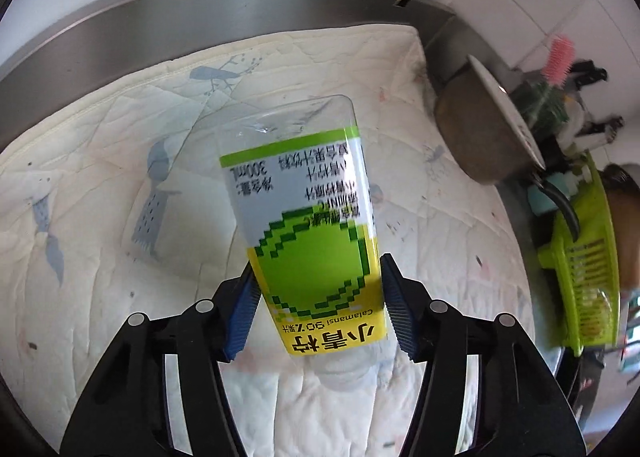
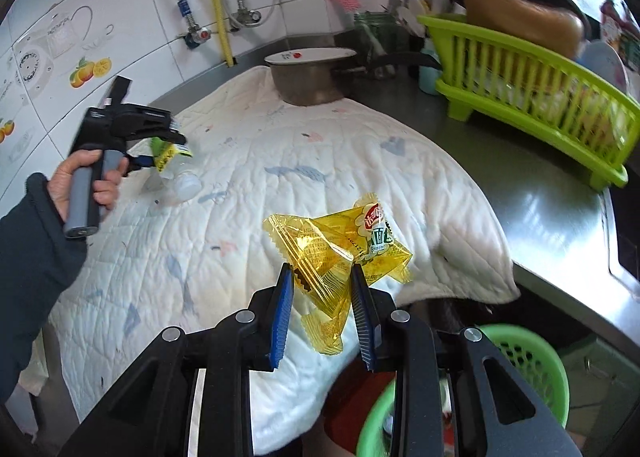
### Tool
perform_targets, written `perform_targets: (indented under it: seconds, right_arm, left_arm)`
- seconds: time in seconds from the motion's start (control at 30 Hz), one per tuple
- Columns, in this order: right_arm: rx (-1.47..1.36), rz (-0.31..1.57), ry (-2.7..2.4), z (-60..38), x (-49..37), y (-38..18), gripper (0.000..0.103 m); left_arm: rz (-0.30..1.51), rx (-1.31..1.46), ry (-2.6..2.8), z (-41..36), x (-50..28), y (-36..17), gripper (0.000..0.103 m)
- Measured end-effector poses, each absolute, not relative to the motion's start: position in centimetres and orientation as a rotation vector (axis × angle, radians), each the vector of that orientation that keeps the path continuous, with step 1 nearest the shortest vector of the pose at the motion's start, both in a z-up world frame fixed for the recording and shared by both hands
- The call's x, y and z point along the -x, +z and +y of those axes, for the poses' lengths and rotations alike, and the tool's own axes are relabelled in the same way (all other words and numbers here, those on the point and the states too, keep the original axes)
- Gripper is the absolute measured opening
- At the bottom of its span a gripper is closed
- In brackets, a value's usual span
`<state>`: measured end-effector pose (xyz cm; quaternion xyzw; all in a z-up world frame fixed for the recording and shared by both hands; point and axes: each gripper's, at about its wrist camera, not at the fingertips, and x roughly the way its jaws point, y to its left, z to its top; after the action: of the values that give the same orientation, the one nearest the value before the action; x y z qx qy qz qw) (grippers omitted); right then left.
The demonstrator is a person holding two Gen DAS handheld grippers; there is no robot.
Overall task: Collect trash
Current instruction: 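Carry the wrapper into the basket with the right tool while the left tool drops the bottle in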
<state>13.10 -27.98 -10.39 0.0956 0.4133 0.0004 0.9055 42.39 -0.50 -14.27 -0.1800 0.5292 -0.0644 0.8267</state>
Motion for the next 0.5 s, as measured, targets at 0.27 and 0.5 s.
perform_targets:
  seconds: [0.27, 0.5]
  right_arm:
    - [-0.235, 0.896, -0.111, -31.9, -6.5, -12.5, 0.028]
    - [-0.284, 0.950, -0.216, -35.1, -1.2, -15.0, 0.029]
  left_arm:
    - [1.102, 0.351, -0.262, -1.0, -35.4, -11.3, 0.055]
    - [1.076, 0.332, -0.404, -3.5, -27.9, -8.7, 0.055]
